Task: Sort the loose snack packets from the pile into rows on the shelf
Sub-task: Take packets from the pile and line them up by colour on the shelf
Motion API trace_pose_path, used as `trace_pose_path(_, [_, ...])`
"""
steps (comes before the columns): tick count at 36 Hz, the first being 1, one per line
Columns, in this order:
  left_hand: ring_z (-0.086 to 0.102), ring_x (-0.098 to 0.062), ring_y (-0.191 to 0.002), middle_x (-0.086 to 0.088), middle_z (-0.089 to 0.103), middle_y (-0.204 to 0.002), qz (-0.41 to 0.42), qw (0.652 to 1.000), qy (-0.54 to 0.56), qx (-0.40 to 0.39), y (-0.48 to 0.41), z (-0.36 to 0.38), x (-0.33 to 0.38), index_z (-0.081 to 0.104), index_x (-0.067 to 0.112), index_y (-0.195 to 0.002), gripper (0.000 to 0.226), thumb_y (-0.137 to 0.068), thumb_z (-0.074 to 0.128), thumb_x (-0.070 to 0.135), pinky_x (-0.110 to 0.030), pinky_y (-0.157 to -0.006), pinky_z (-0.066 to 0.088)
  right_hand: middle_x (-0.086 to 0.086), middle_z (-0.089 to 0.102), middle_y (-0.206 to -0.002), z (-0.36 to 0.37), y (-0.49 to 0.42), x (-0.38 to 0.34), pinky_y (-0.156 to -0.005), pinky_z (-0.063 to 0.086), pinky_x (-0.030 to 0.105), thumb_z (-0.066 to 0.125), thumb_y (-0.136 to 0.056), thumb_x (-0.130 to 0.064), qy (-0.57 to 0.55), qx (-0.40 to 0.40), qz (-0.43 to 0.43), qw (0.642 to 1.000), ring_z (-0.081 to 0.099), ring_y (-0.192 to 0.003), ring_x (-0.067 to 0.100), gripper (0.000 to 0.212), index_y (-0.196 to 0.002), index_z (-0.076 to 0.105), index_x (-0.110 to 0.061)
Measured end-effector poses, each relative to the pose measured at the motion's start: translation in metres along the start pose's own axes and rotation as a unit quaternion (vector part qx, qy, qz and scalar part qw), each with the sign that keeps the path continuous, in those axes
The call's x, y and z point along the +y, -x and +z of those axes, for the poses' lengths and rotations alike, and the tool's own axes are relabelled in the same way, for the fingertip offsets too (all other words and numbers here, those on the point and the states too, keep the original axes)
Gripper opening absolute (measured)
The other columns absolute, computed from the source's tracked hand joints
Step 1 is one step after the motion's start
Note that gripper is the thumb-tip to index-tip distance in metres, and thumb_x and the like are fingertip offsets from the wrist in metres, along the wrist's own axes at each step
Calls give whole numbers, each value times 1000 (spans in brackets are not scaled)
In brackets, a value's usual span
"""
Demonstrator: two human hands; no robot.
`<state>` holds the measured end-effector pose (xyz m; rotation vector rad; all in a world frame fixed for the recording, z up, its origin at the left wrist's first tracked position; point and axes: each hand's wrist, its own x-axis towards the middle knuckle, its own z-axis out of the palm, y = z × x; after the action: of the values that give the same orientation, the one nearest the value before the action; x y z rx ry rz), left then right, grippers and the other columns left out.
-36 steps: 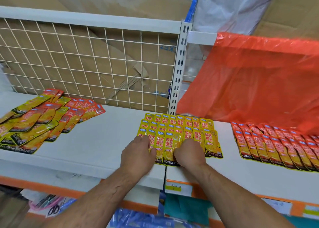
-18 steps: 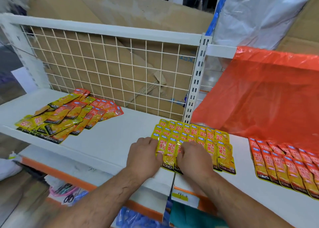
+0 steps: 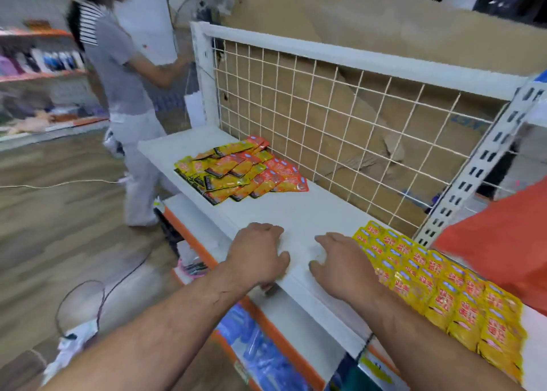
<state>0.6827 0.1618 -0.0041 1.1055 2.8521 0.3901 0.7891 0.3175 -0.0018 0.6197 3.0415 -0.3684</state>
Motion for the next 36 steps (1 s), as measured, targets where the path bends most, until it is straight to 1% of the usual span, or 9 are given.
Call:
trace_pose_path(13, [48,-24,-126,1,54,-139,28,999,1,21,-68,-35,-127,49,25,-141,58,-89,54,50,-32,-99,41,-3,42,-150,10,-106,-112,-110,35,34,56,-92,-40,-28,14,12,999,35,-137,23,57,-146,43,-26])
trace_pose_path(17, [52,-25,-118,1,61,-125,38,999,3,28,-90,-45,-165,58,24,-127,47,-87,55,48,-33,-90,46,-1,47,-146,13,-138,-144,-105,39,35,57,-91,-38,-30,21,20,999,37,-136,25,52,-141,49,-27])
trace_pose_path(20, [56,-25,-106,2,64,-105,36,998,11,49,-106,-46,-188,63,22,-105,33,-83,55,45,-32,-80,48,1,55,-133,19,-161,-158,-99,42,34,57,-89,-36,-29,29,12,999,45,-127,25,43,-130,56,-24])
trace_pose_path(23, [54,-24,-112,3,64,-115,38,998,21,46,-124,-46,-203,61,24,-120,43,-83,55,47,-32,-87,49,1,61,-113,22,-185,-166,-83,46,33,55,-87,-37,-32,38,14,999,52,-112,26,28,-110,62,-23])
trace_pose_path(25, [54,-24,-109,2,64,-112,41,998,28,50,-137,-46,-211,61,23,-119,43,-83,56,47,-34,-85,50,1,62,-106,24,-202,-169,-81,42,33,55,-86,-38,-26,40,8,999,55,-106,27,24,-103,62,-22])
trace_pose_path(28, [57,-23,-99,4,64,-98,43,997,29,63,-158,-44,-220,62,22,-101,32,-81,55,46,-31,-73,48,2,61,-113,23,-225,-172,-85,44,35,58,-85,-37,-30,36,10,999,53,-113,28,33,-115,62,-24])
trace_pose_path(30, [55,-20,-98,5,63,-96,38,997,25,58,-173,-43,-223,61,22,-98,30,-81,56,46,-31,-73,49,2,61,-116,21,-241,-172,-86,46,35,59,-86,-35,-32,32,17,999,53,-115,27,36,-120,61,-24])
trace_pose_path(33, [56,-22,-99,3,61,-97,17,998,33,51,-195,-41,-224,57,21,-93,25,-83,55,44,-32,-70,47,3,62,-109,22,-267,-171,-80,48,35,55,-88,-40,-38,42,27,998,58,-107,27,29,-110,62,-24])
trace_pose_path(36, [60,-24,-104,-1,64,-107,-21,998,54,34,-214,-44,-222,59,22,-107,32,-85,53,44,-37,-78,53,6,61,-113,22,-291,-168,-82,51,39,52,-89,-55,-56,33,57,996,60,-107,31,48,-126,51,-24])
